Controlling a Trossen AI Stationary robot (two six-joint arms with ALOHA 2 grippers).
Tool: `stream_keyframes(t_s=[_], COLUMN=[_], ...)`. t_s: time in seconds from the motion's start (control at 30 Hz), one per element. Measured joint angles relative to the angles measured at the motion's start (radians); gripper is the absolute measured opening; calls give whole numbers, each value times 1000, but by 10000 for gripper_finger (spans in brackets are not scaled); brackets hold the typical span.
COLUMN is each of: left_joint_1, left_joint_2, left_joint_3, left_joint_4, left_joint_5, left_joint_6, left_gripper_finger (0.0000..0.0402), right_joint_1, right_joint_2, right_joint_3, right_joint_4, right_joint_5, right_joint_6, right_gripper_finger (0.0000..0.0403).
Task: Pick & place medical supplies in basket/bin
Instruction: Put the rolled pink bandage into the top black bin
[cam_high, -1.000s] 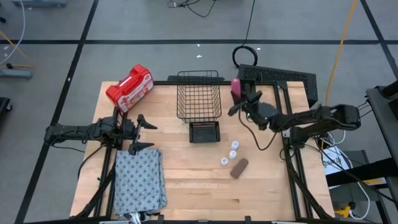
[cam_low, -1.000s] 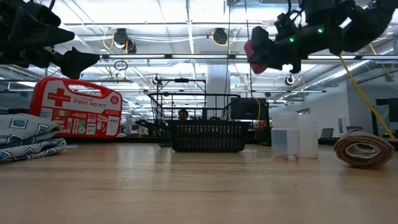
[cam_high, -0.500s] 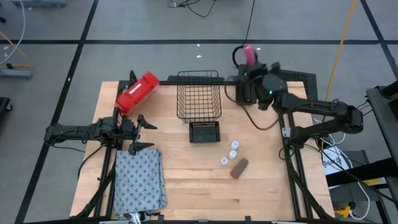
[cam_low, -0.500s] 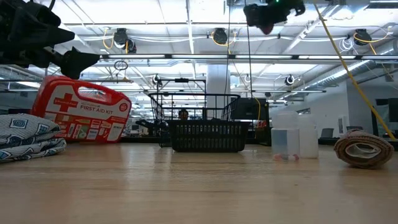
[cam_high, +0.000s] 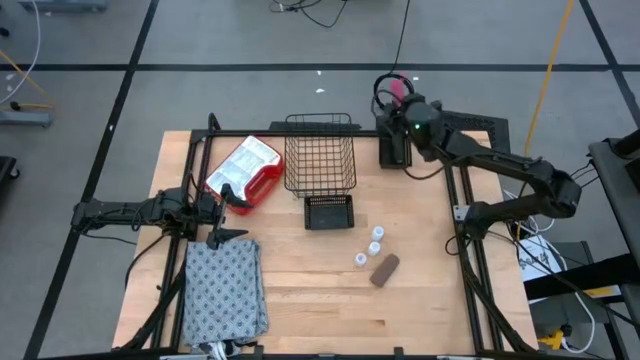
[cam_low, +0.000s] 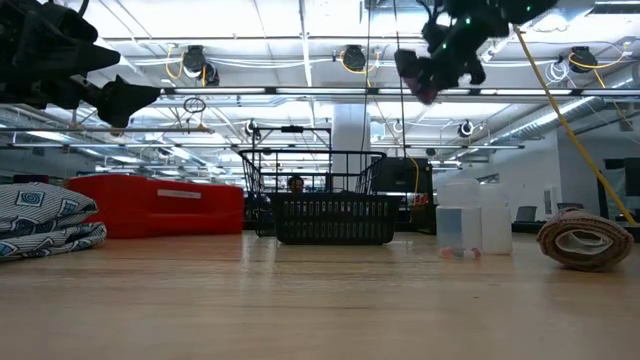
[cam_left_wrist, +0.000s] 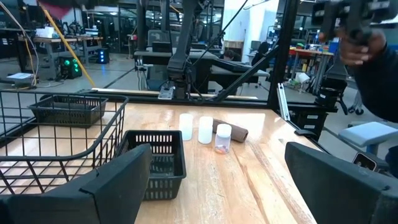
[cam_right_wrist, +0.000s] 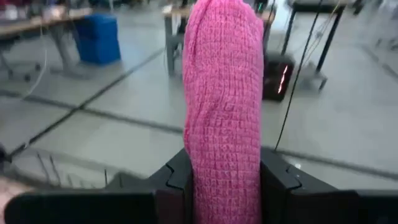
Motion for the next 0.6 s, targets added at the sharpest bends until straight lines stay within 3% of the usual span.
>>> stream_keyframes(t_s=[0.2,0.37,0.6], left_joint_1=[0,0,0], left_joint_2=[0,0,0], left_joint_3=[0,0,0], left_joint_4=[0,0,0], left_joint_5=[0,0,0], left_joint_6=[0,0,0], left_gripper_finger=[374,374,374], right_joint_1=[-26,-77,-118], right_joint_2=[14,14,29], right_joint_3=[-144,-304,-421], right_joint_4=[66,208,256], right_joint_5=[-15,-188,-285], right_joint_6=[131,261,372], right_gripper_finger=[97,97,97])
